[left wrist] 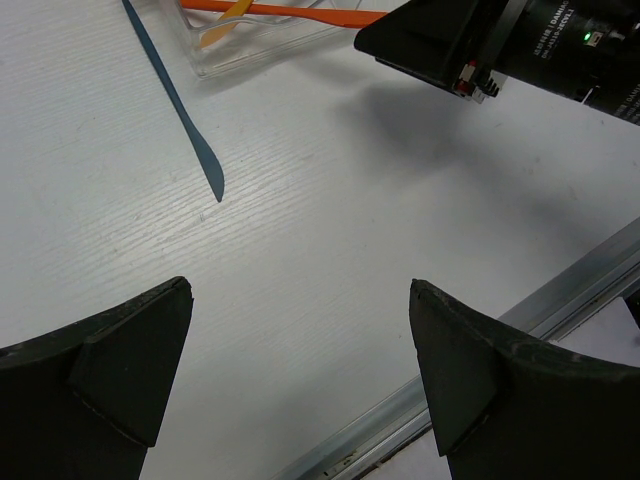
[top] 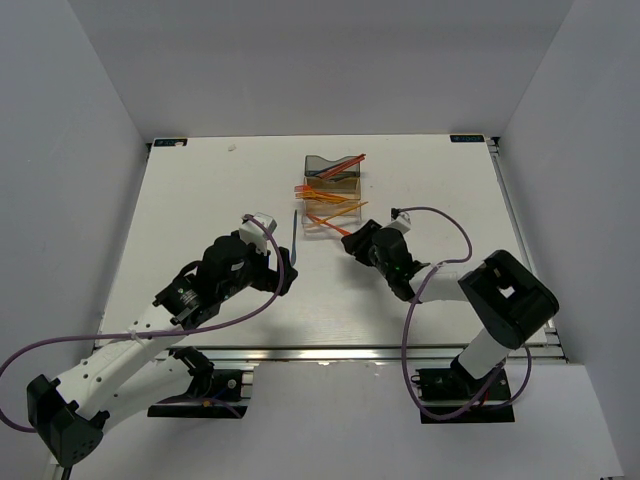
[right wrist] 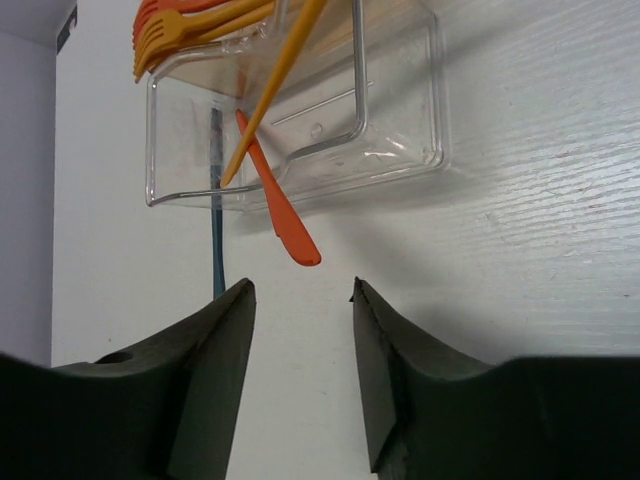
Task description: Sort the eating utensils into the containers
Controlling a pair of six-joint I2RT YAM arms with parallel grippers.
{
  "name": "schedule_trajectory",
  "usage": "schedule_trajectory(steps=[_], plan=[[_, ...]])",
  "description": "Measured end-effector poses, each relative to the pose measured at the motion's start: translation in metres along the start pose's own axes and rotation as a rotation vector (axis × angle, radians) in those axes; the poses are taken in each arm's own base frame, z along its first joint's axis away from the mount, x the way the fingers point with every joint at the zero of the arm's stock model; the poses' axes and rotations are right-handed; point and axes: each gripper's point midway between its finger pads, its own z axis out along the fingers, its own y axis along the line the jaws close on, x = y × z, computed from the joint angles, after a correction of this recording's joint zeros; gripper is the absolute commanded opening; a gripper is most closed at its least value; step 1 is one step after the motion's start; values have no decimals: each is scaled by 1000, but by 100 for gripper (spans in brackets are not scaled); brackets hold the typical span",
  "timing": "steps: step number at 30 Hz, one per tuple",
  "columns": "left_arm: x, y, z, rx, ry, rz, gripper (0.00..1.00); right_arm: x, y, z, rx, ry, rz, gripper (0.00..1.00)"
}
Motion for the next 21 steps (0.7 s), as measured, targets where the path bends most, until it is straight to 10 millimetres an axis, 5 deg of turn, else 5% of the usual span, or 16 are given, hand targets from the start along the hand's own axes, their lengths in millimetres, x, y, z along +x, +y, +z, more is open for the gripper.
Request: schedule_trajectory(steps=[21], plan=[[1,-3,0,18,5,0,98,-19,20,18,-53,-25,21,40]])
